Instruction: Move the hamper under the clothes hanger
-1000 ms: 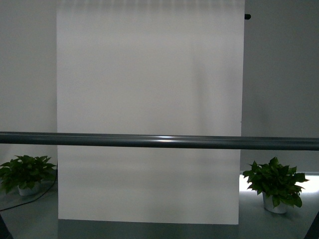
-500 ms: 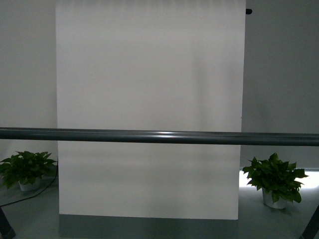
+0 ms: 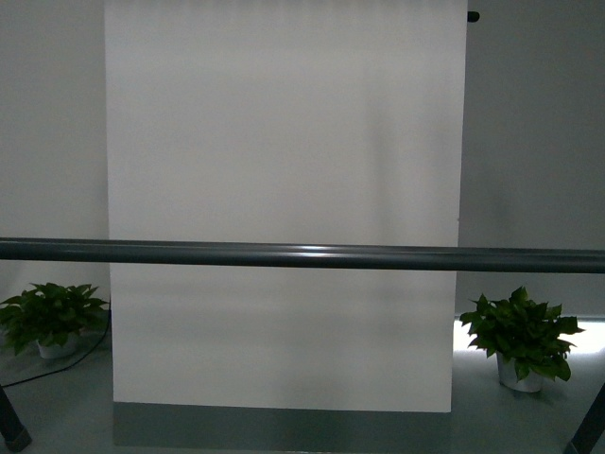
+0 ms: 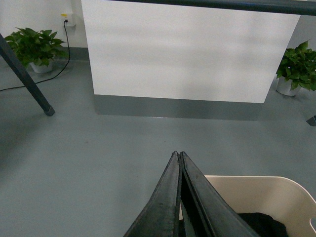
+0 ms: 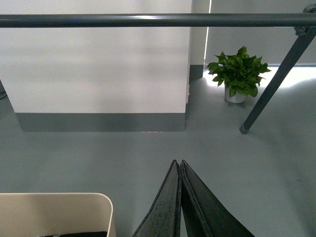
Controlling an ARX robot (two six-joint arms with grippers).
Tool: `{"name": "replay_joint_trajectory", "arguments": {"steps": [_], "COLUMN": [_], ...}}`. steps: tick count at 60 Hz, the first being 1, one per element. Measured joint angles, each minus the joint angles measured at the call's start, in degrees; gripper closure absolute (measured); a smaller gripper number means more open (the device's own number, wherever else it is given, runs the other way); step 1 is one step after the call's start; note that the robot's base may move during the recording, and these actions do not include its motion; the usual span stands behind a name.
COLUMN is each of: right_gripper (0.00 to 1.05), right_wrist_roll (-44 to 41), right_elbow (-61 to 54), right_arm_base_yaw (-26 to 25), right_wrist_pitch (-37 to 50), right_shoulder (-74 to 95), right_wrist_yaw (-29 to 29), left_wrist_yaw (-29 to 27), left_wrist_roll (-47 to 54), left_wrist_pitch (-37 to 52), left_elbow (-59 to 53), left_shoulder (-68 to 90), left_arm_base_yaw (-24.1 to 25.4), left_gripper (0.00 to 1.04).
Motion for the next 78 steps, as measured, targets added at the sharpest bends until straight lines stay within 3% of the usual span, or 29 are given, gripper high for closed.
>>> {"name": "replay_joint_trajectory", "arguments": {"steps": [51,57,61,78], "right_gripper": [1.03,1.03,1.03,1.03], "right_wrist_roll": [0.0,0.02,0.0,0.0], "right_elbow": [-3.08,-3.04,-3.04,-3.04], "right_arm_base_yaw": [0.0,0.0,-0.04,-0.04], "right_wrist_pitch": [-13.62,-18.78,-23.98,-24.52], "right_shoulder": [-17.46,-21.51,-26.16,-27.93], "right_wrist_yaw": [0.0,0.02,-0.04,-0.13], "left_wrist_yaw": [0.0,0.02,-0.02,0.02], "left_wrist_roll": [0.0,0.0,0.0,0.0], "left_wrist_pitch": [-14.08,-23.61,-23.98,-24.17], "left_elbow": [-1.42,-1.4,-1.4,-1.4], "left_shoulder": [-16.83,-25.14,-26.38,-26.58], "left_arm_base_yaw": [0.0,0.0,0.0,0.0], "left_gripper": [1.01,1.01,1.01,1.01]}}
